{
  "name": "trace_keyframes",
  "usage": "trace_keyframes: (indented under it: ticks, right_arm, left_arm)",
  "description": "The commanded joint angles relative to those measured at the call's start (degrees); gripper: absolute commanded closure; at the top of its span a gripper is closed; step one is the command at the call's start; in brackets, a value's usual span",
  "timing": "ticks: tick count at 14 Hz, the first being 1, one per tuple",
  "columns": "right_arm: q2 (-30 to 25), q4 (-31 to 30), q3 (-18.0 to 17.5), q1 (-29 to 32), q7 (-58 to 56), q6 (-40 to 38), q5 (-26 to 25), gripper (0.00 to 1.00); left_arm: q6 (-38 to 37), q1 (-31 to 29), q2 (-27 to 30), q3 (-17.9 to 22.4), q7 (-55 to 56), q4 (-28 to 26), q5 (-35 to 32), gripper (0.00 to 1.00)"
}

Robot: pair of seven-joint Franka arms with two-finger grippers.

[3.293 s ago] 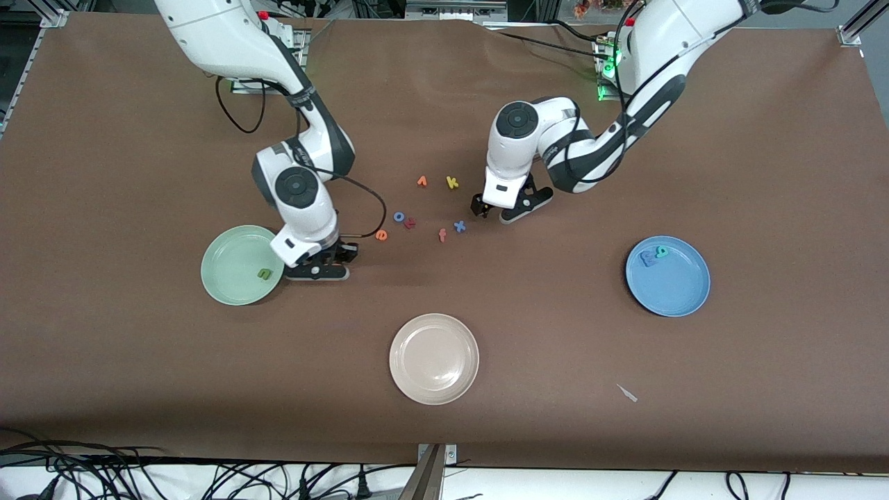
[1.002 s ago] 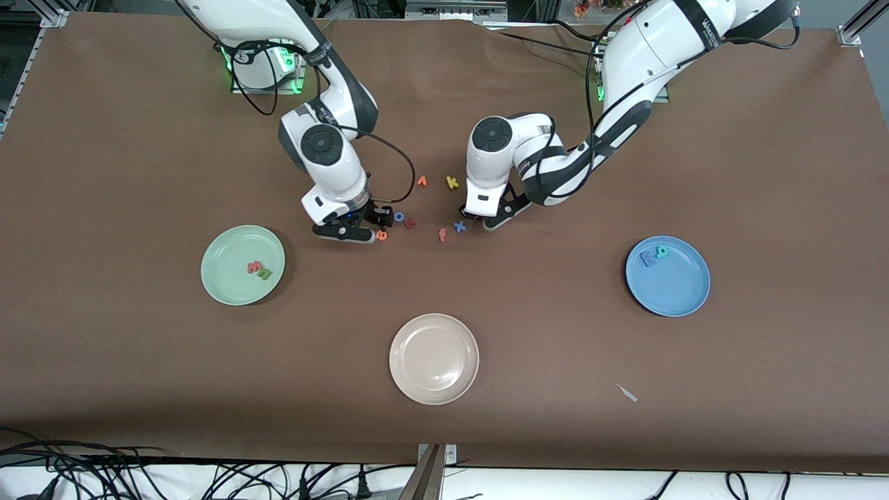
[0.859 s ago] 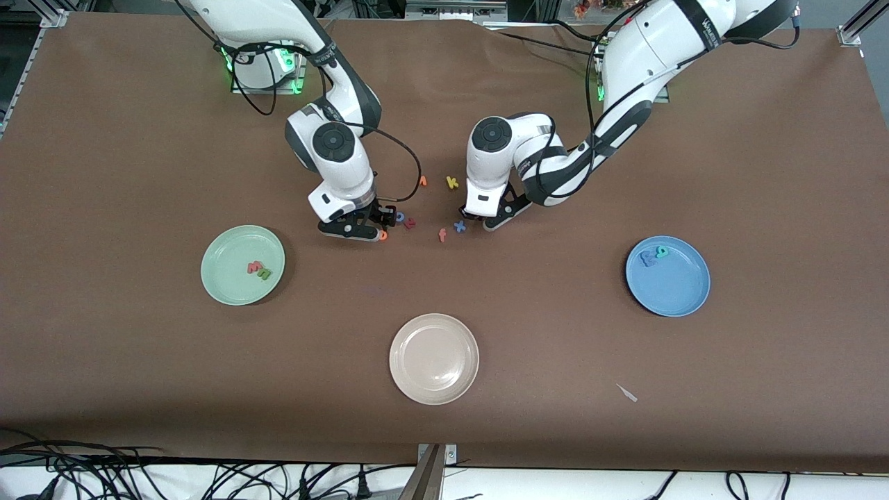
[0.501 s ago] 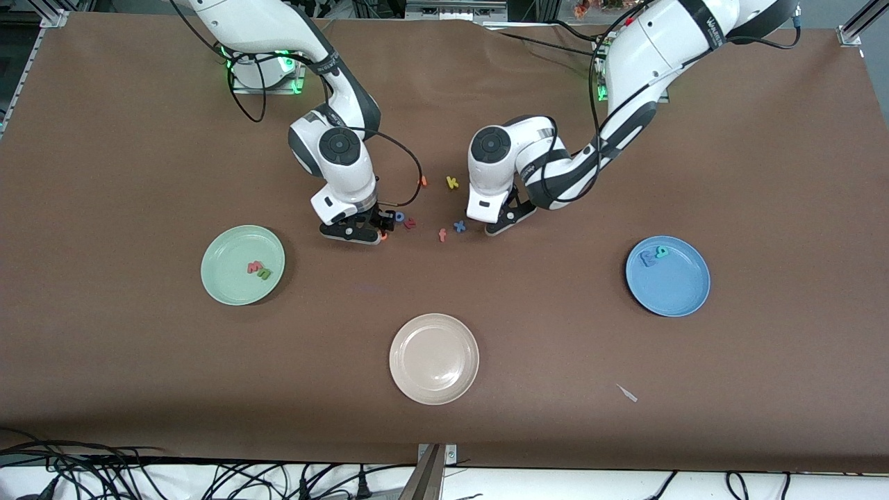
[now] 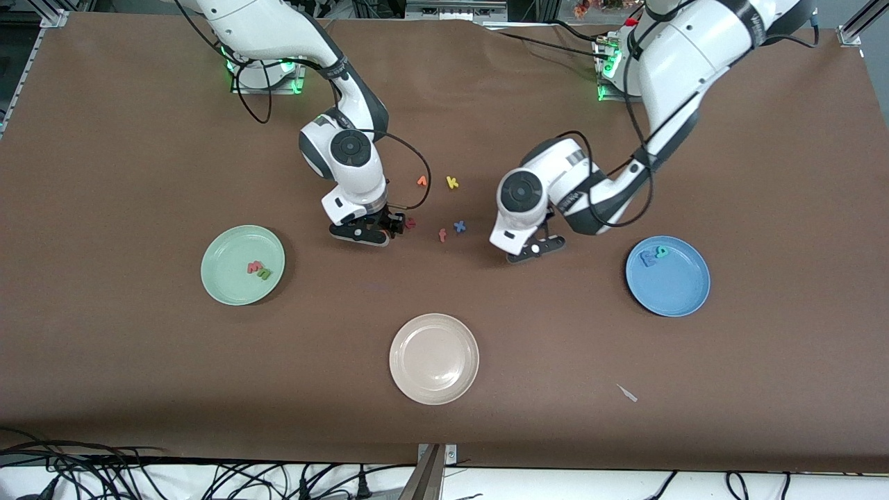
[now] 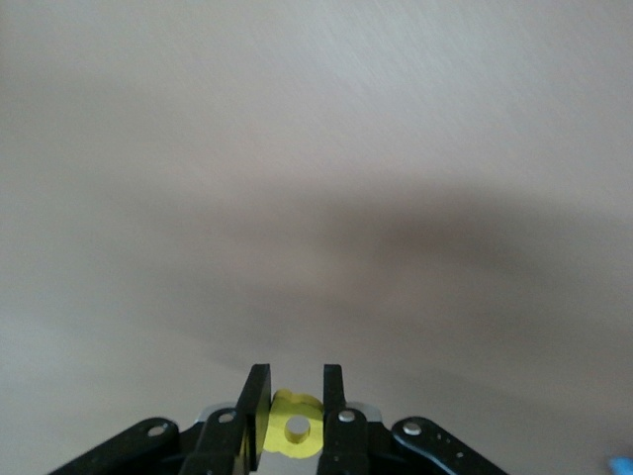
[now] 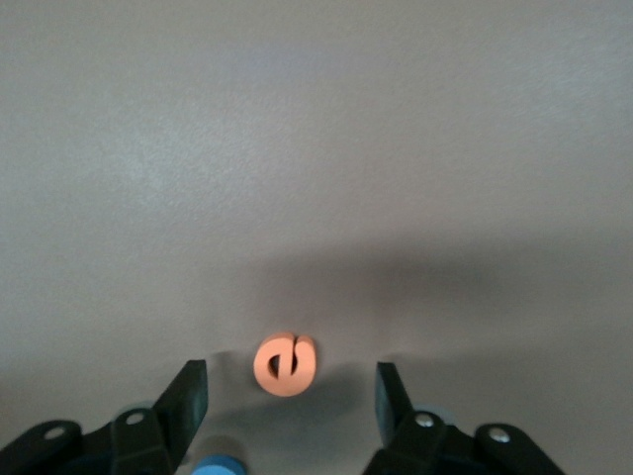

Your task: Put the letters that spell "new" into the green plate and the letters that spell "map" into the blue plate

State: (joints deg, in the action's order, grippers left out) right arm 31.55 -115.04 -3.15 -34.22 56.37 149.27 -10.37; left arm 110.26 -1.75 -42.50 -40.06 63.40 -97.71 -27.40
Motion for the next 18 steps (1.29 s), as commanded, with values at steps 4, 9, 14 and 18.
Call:
trace_keyframes:
  ticks: [4, 9, 14, 18]
  right_arm:
    - [1.41, 1.22, 0.52, -0.67, 1.82, 0.23, -2.37, 0.39]
    - [1.5, 1.22, 0.78, -0.93, 2.17, 0.23, -2.98, 0.59]
    - [0.28, 1.39, 1.74, -0.67, 0.77, -0.3, -3.78, 0.78]
    - [-3.41, 3.58, 4.2, -0.23, -6.16, -8.7, -3.69, 0.78]
  left_arm:
    - [-9.62, -9.31, 0.04, 0.07, -24.69, 5.78, 1.21, 0.98]
    - [-9.72, -11.7, 0.31, 7.87, -43.15, 8.32, 0.85, 0.98]
    - [-8.32, -11.7, -0.22, 13.86, -55.04, 9.03, -2.4, 0.96]
    - [-6.73, -11.79, 0.22, 15.27, -59.09, 9.29, -1.7, 0.0]
